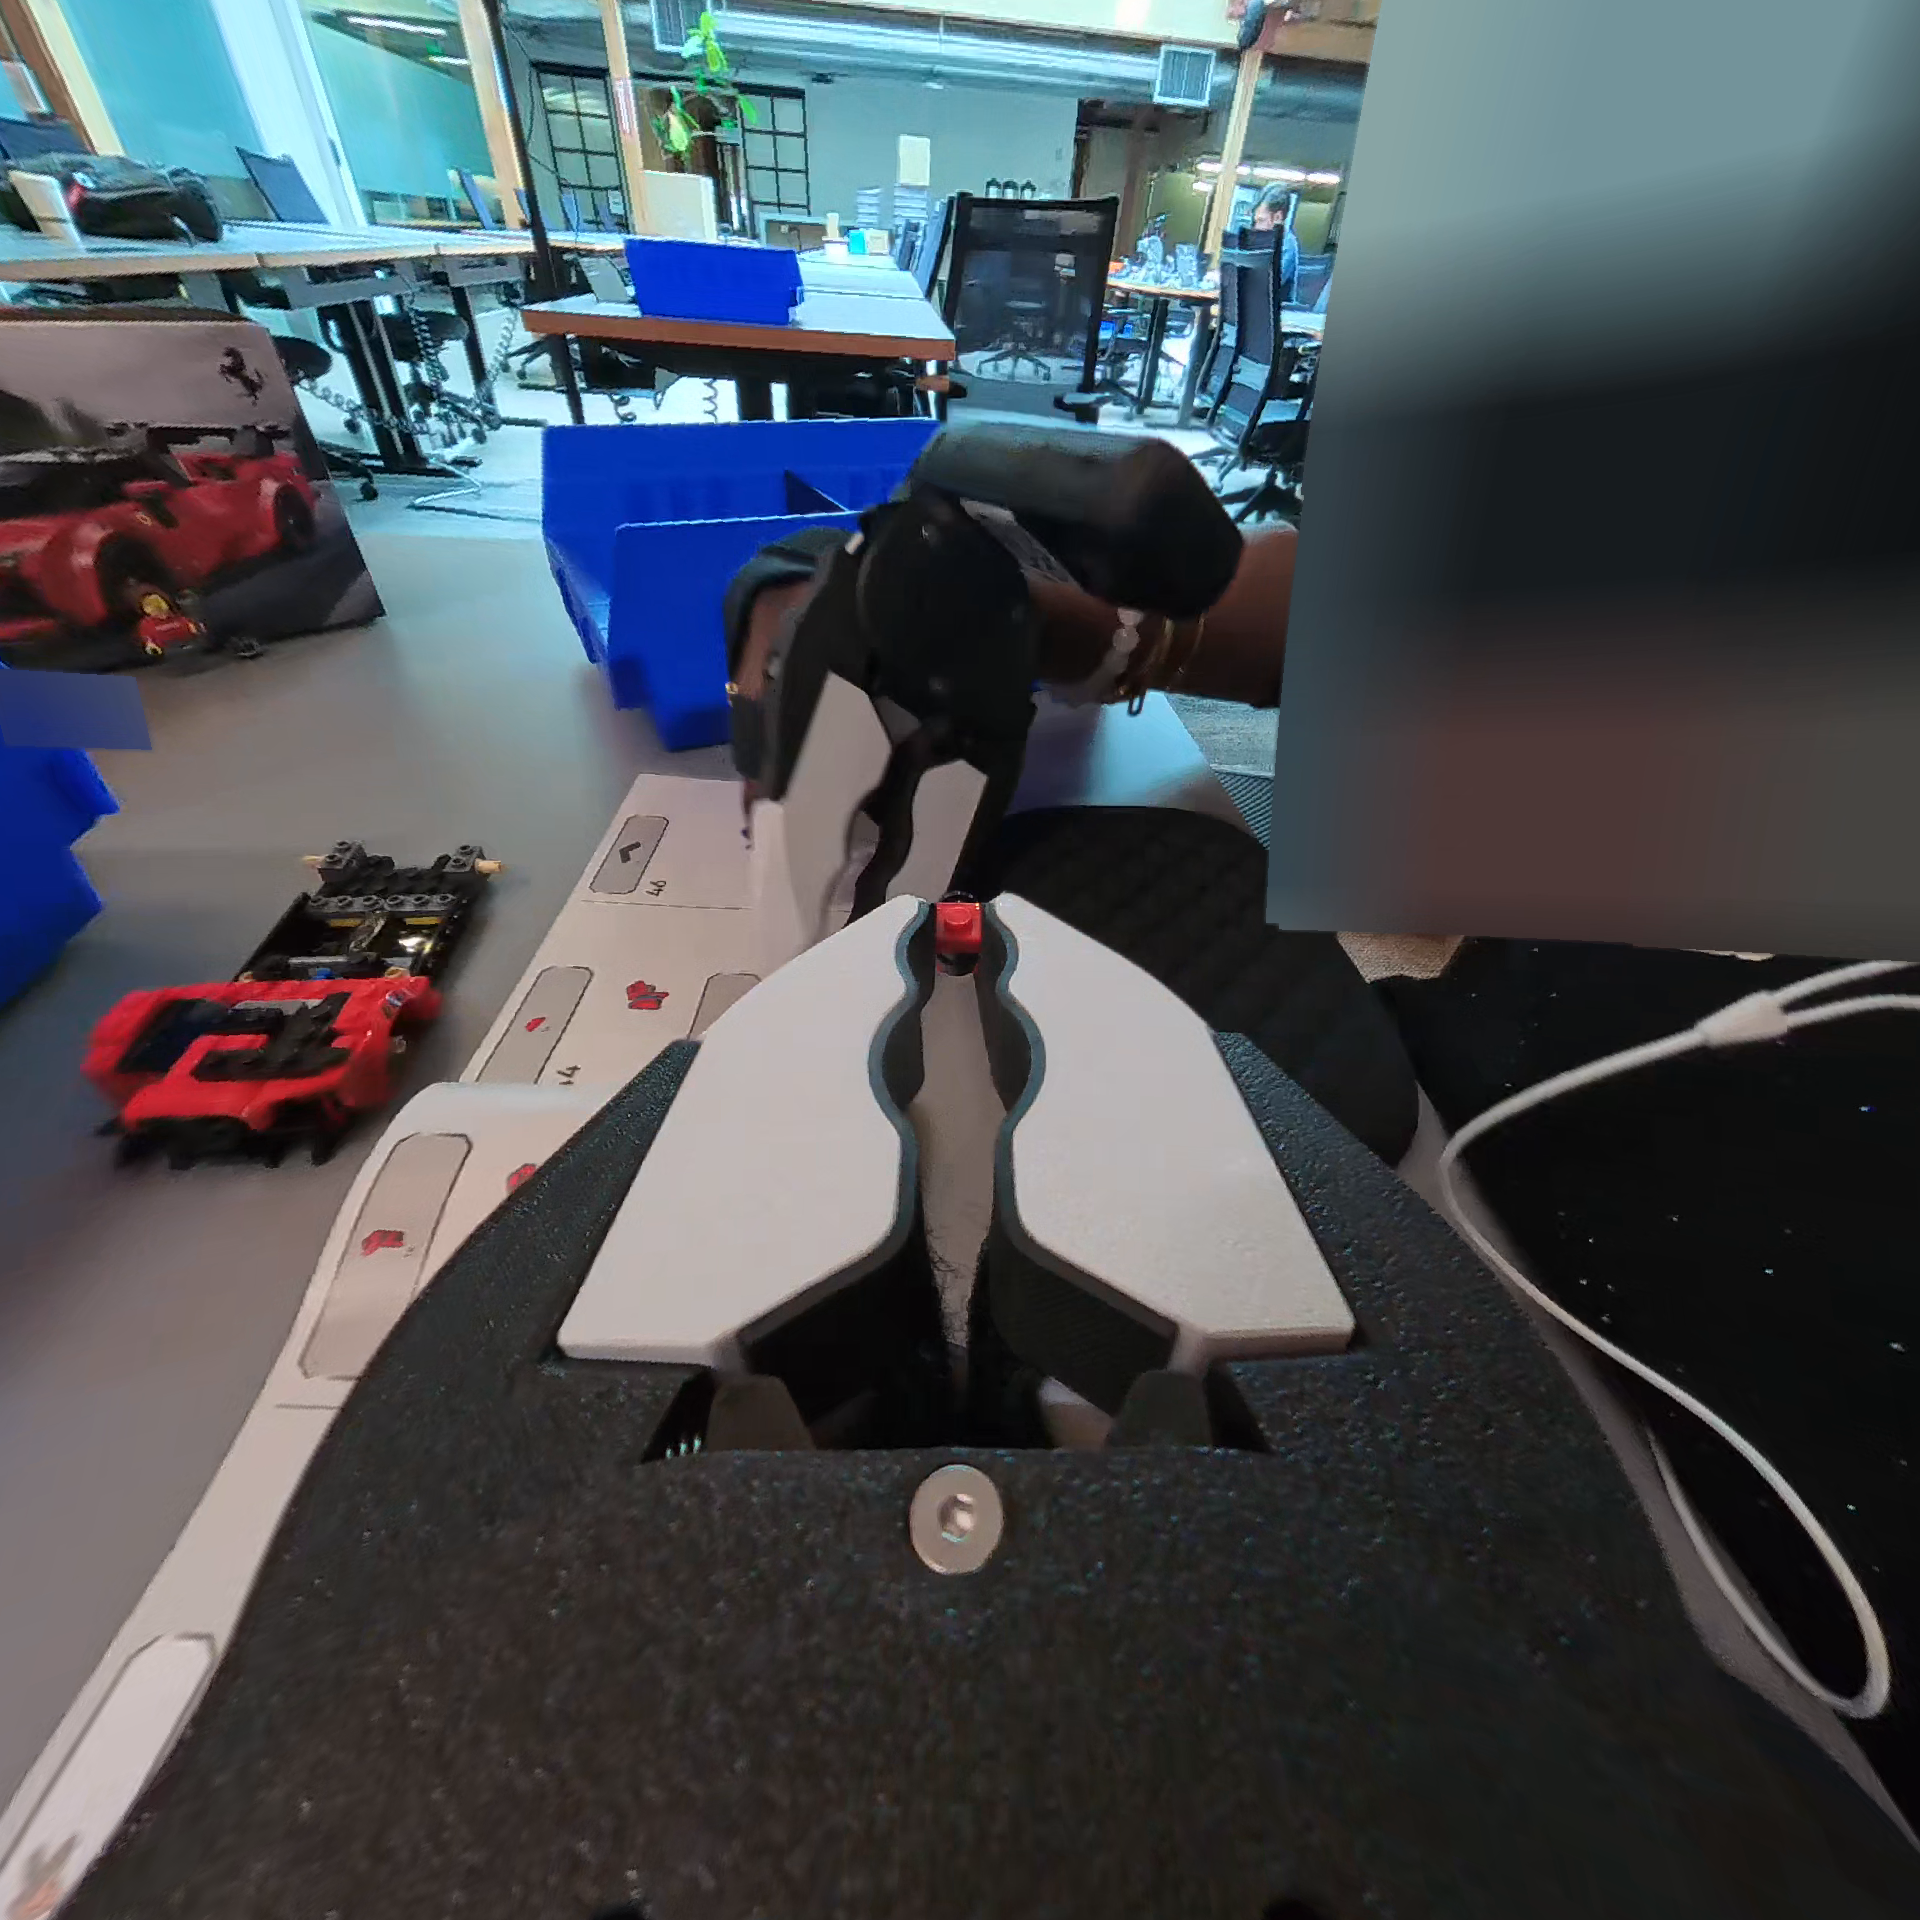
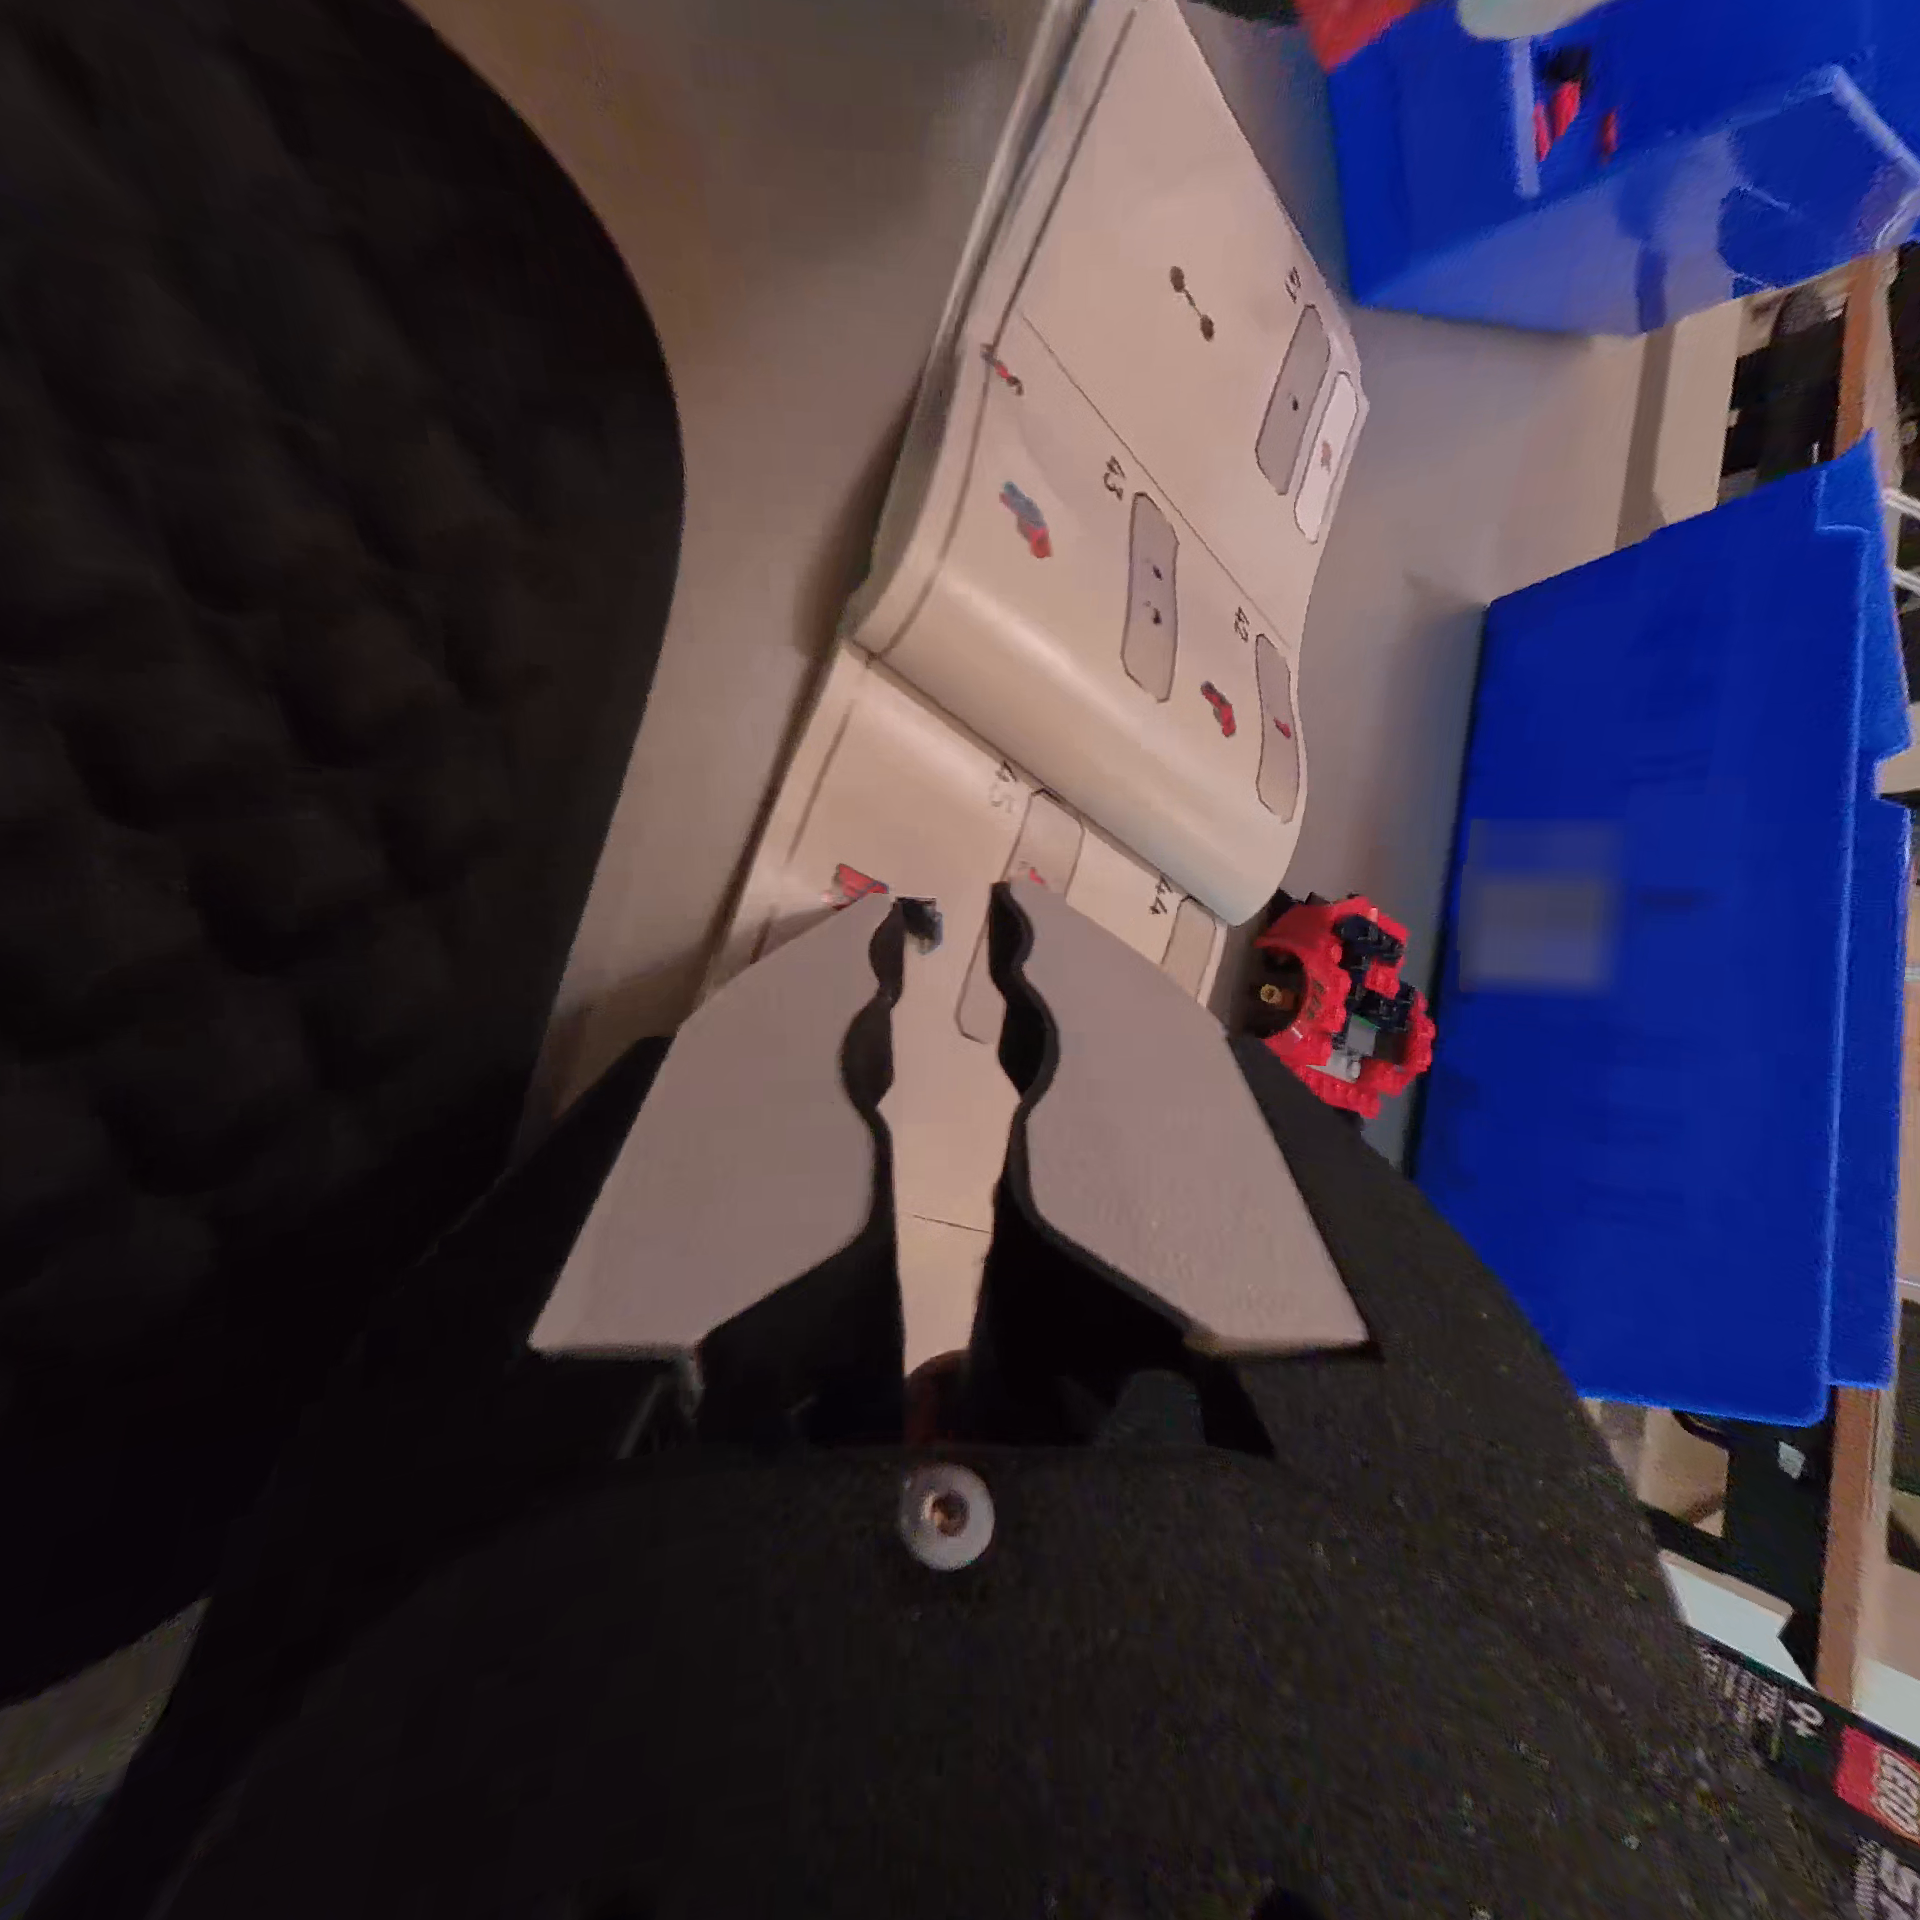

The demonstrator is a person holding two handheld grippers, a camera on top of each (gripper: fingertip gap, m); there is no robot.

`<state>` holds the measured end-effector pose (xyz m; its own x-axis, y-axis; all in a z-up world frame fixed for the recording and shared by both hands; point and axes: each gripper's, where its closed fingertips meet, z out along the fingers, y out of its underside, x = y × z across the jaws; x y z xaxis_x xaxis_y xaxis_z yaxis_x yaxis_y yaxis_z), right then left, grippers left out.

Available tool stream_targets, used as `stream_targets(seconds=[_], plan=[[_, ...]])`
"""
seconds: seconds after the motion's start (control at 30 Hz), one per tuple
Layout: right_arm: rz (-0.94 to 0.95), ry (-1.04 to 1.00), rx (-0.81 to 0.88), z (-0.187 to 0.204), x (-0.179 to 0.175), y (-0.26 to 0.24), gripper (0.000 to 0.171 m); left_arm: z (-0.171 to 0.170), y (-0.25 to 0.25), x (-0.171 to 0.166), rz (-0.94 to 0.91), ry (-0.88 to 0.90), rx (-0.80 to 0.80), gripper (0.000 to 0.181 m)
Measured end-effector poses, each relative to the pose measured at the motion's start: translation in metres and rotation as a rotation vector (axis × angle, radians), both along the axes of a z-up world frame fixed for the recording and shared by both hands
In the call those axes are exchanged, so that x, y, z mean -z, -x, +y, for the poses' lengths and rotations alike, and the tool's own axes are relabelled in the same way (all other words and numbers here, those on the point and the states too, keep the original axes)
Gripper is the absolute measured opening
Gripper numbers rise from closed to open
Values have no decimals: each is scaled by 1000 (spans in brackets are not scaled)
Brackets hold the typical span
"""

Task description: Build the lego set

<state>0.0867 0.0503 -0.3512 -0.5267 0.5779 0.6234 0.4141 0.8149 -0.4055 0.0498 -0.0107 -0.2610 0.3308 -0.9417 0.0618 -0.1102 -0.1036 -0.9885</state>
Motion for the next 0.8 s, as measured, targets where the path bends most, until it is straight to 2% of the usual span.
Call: stream_targets(seconds=[0.07,0.17,0.53,0.8], plan=[[8,18,7,-2,3,-2,5,2,1,2,4,5,-11,7],[18,32,10,-4,5,-3,1,4,8,4,-11,13,-38,7],[-191,231,74,-4,7,-4,1,2,16,0,-56,32,-40,7],[-341,319,91,-3,7,-5,11,1,21,-2,-69,34,-45,7]])
